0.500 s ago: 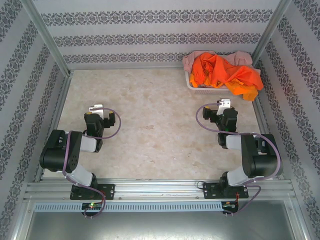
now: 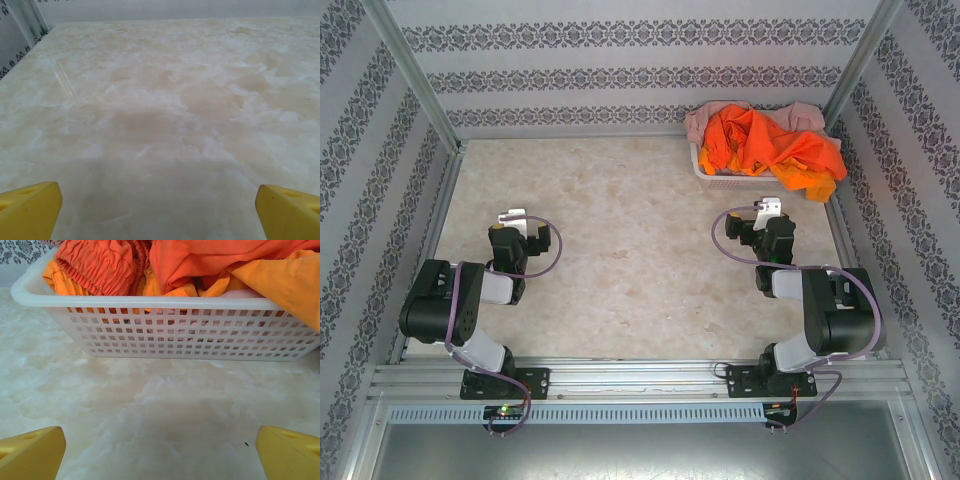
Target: Fold and stack the shorts
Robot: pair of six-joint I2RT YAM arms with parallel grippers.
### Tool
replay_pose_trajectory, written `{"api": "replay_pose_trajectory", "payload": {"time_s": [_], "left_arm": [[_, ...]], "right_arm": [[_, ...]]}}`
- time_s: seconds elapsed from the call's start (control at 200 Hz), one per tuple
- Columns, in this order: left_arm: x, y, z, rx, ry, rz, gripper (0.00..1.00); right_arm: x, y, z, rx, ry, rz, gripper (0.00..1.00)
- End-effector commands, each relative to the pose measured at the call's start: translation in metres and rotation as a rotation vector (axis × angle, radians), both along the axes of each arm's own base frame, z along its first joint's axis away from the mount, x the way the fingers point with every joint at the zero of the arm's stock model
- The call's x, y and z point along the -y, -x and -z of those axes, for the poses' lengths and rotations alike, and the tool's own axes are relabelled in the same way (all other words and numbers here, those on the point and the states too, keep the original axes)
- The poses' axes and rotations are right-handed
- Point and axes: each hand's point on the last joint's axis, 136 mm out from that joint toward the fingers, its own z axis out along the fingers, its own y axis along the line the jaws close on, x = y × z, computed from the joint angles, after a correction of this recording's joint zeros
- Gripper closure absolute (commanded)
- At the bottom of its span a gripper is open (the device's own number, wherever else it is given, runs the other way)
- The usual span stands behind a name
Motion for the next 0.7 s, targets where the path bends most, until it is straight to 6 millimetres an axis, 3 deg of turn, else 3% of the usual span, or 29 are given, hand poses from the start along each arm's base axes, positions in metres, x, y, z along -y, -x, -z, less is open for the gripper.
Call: {"api": "replay_pose_trajectory", "payload": {"time_s": [0.0, 0.48, 0.55, 0.694], "left_arm": [[0.004, -0.006, -0.012, 0.041, -0.006, 0.017, 0.00], [0.001, -0.005, -0.013, 0.049, 0.000, 0.002, 0.00], [0.000, 0.001, -0.023, 0.081, -0.003, 0.001, 0.00], [-0.008, 0.025, -0.064, 0.145, 0.018, -0.055, 0.00]], "right_arm": [[-0.005, 0.001, 0.001, 0.002, -0.004, -0.017, 0.02], [-0.004, 0.002, -0.001, 0.008, -0.008, -0.015, 0.02], [-0.003, 0.003, -0.011, 0.016, -0.004, -0.012, 0.02], [0.009, 0.027, -0.055, 0.091, -0.012, 0.077, 0.02]]}}
